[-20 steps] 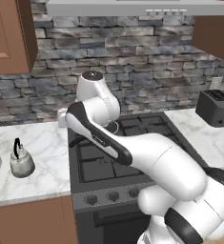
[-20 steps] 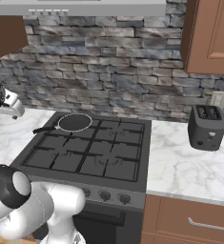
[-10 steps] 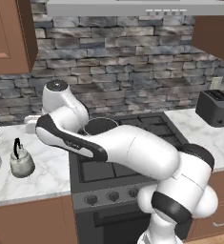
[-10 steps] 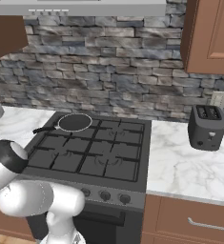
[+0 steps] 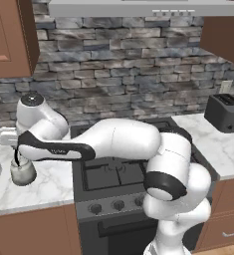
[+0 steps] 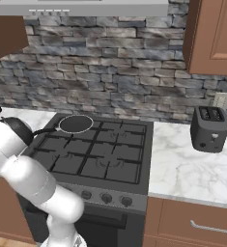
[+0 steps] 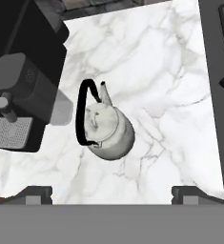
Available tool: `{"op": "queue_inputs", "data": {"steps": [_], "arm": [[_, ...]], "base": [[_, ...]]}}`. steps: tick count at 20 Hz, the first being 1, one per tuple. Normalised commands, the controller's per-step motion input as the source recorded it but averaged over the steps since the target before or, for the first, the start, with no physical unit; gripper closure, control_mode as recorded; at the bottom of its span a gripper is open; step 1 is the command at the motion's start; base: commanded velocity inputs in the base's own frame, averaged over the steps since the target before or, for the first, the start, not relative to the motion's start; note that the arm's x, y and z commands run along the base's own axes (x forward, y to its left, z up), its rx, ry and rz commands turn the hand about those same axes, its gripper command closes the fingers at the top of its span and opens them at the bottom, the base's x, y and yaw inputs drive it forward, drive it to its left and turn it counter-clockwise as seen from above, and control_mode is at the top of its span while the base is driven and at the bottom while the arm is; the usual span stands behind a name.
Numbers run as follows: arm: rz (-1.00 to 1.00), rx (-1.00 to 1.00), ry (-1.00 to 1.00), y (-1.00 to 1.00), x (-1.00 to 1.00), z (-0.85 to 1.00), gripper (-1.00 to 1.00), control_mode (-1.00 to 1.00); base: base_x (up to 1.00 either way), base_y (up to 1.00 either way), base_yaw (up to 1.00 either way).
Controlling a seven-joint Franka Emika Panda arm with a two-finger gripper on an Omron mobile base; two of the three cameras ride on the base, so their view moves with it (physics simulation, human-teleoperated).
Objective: Pick the kettle from the counter and place it on a stove burner. Then turn the burner on.
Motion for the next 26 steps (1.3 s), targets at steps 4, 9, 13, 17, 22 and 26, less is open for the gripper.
{"op": "queue_inputs", "data": {"steps": [4,9,13,17,22,26], "arm": [[0.00,-0.07,0.00,0.12,0.11,-0.06,-1.00,-1.00],[0.00,-0.10,0.00,0.02,0.13,-0.22,-1.00,-1.00],[0.01,-0.04,0.00,0.10,0.18,-0.34,-1.00,-1.00],[0.03,0.00,0.00,0.18,0.27,-0.28,-1.00,-1.00],[0.03,0.00,0.00,0.22,0.28,-0.25,-1.00,-1.00],[0.02,0.00,0.00,0.23,0.25,-0.28,-1.00,-1.00]], "base": [[0.00,0.00,0.00],[0.00,0.00,0.00],[0.00,0.00,0.00],[0.00,0.00,0.00],[0.00,0.00,0.00],[0.00,0.00,0.00]]}}
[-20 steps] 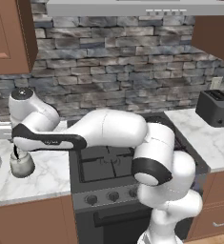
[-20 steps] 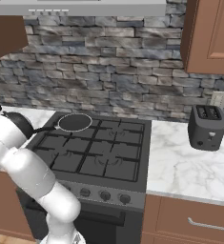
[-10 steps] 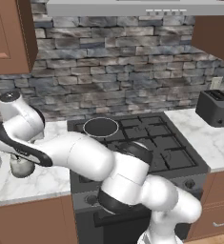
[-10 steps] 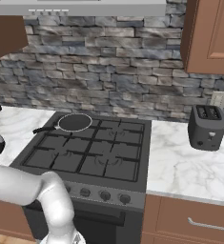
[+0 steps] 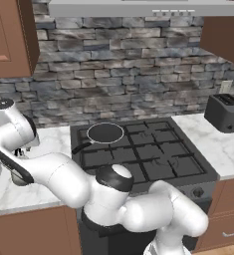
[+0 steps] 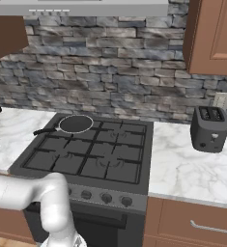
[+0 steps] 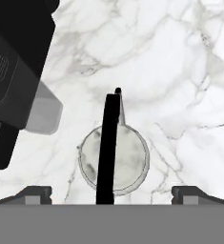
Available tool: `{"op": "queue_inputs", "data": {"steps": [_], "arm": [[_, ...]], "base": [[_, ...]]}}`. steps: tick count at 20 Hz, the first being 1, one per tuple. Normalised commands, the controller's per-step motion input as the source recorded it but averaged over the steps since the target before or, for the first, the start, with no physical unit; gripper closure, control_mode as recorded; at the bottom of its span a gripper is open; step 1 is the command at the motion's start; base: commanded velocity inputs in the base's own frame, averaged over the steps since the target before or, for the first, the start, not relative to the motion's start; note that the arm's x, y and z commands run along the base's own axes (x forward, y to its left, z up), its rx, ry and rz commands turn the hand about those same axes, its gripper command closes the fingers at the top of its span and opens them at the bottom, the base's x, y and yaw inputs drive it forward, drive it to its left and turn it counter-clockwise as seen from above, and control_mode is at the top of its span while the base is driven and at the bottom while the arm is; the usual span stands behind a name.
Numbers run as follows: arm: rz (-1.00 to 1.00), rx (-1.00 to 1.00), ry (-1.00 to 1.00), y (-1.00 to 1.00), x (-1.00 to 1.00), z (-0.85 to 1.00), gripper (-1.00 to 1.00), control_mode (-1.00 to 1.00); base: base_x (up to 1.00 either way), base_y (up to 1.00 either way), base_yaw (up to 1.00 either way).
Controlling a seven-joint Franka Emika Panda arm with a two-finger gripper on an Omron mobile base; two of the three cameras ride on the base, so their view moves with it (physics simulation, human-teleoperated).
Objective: Pick the kettle from the counter and place it on a stove burner. Then turn the burner on.
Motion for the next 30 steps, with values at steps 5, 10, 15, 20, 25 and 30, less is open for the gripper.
{"op": "queue_inputs", "data": {"steps": [5,10,15,20,25,30], "arm": [[0.01,0.00,0.00,0.21,0.26,-0.22,-1.00,-1.00],[0.01,0.00,0.00,0.11,0.16,-0.24,-1.00,-1.00],[0.00,-0.03,0.00,0.00,0.00,-0.20,-1.00,-1.00],[0.00,-0.01,0.00,0.00,0.00,-0.02,1.00,-1.00],[0.00,0.00,0.00,0.00,0.00,0.00,1.00,-1.00],[0.00,0.00,0.00,0.00,0.00,0.00,1.00,-1.00]], "base": [[0.00,0.00,0.00],[0.00,0.00,0.00],[0.00,0.00,0.00],[0.00,0.00,0.00],[0.00,0.00,0.00],[0.00,0.00,0.00]]}}
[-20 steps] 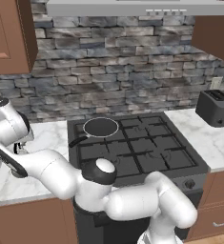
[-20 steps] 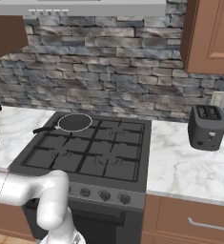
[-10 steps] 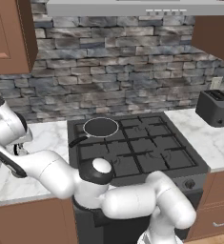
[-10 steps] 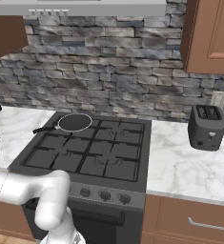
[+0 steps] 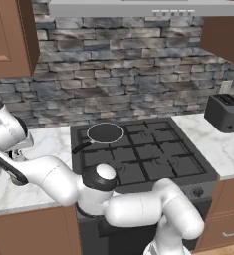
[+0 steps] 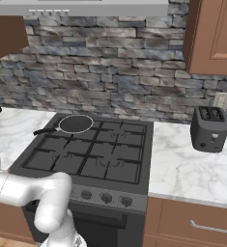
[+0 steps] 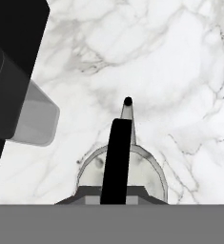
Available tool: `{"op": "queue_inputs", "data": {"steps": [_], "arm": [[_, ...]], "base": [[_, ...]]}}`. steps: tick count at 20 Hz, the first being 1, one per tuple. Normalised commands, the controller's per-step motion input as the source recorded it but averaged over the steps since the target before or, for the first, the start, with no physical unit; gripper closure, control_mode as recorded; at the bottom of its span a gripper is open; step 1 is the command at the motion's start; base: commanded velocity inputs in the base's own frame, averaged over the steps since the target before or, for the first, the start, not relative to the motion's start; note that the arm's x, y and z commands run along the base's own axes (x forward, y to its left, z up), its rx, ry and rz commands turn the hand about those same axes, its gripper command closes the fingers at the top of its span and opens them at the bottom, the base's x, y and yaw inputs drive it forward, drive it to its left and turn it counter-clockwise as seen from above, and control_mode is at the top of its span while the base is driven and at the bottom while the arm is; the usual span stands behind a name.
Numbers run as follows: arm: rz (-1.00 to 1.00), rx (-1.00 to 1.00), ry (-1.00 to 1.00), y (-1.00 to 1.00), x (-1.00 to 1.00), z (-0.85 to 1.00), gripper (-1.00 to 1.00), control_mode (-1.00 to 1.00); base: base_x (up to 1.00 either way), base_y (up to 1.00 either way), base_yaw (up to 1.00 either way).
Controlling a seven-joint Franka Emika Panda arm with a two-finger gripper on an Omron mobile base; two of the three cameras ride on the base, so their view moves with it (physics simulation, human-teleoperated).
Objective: Pick the kettle from the counter and place it on a stove burner. Then turn the burner on.
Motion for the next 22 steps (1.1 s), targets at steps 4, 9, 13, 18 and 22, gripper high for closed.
{"op": "queue_inputs", "data": {"steps": [4,9,13,18,22], "arm": [[0.00,0.01,-0.05,-0.02,-0.20,0.19,1.00,-1.00],[-0.04,0.01,-0.06,-0.27,-0.63,0.51,1.00,-1.00],[-0.09,0.00,-0.06,-0.78,-0.95,0.21,1.00,-1.00],[-0.09,0.00,-0.12,-1.00,-0.89,0.03,1.00,-1.00],[-0.07,0.01,-0.11,-1.00,-0.41,0.17,1.00,-1.00]], "base": [[0.00,0.00,0.00],[0.00,0.00,0.00],[0.00,0.00,0.00],[0.00,0.00,0.00],[0.00,0.00,0.00]]}}
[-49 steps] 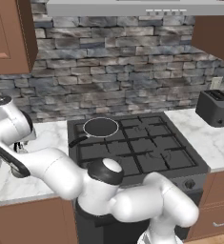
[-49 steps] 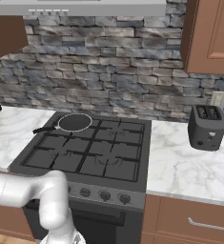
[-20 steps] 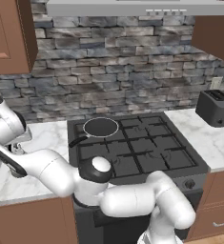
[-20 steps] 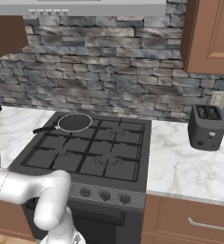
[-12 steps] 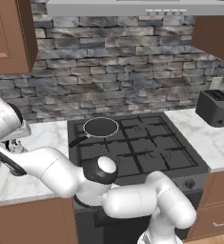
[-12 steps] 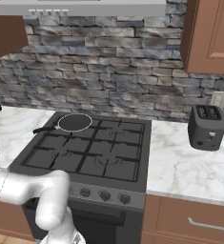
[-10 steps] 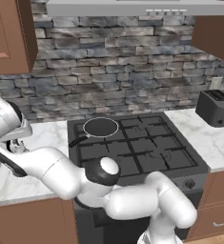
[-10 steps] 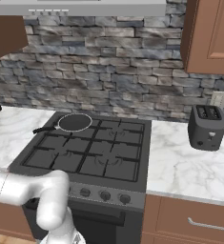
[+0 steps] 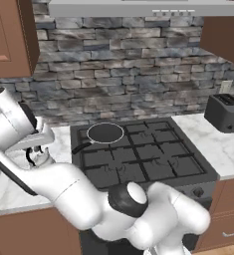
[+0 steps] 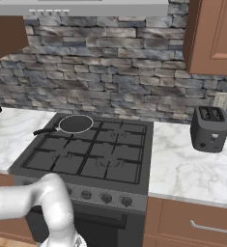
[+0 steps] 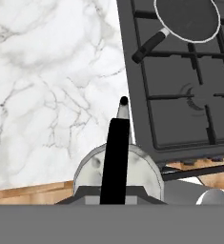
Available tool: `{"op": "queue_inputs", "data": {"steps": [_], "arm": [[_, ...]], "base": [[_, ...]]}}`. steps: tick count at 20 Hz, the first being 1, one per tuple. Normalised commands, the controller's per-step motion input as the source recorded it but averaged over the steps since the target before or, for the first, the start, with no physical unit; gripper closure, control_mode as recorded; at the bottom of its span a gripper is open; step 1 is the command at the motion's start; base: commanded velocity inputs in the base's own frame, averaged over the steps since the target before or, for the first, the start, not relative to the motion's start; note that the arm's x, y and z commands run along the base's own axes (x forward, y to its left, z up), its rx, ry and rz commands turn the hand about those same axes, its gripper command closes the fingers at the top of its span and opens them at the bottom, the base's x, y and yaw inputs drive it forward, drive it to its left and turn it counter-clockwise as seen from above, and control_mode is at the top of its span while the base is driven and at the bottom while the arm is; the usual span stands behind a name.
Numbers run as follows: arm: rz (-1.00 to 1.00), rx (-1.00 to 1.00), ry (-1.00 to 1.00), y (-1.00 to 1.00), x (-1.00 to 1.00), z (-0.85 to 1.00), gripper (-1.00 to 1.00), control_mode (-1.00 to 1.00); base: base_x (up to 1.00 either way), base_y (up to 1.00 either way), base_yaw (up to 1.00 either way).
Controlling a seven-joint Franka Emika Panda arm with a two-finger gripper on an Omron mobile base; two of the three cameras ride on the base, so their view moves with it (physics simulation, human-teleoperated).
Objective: Pick the kettle from the counter and place it on a stove burner. Then turn the burner on.
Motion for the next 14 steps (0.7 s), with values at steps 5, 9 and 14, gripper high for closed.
{"op": "queue_inputs", "data": {"steps": [5,9,14], "arm": [[-0.04,0.04,-0.09,-1.00,-0.13,0.33,1.00,-1.00],[-0.01,0.08,-0.07,-1.00,-0.18,0.18,1.00,-1.00],[0.00,0.18,-0.14,-1.00,-0.44,0.03,1.00,-1.00]], "base": [[0.00,0.00,0.00],[0.00,0.00,0.00],[0.00,0.00,0.00]]}}
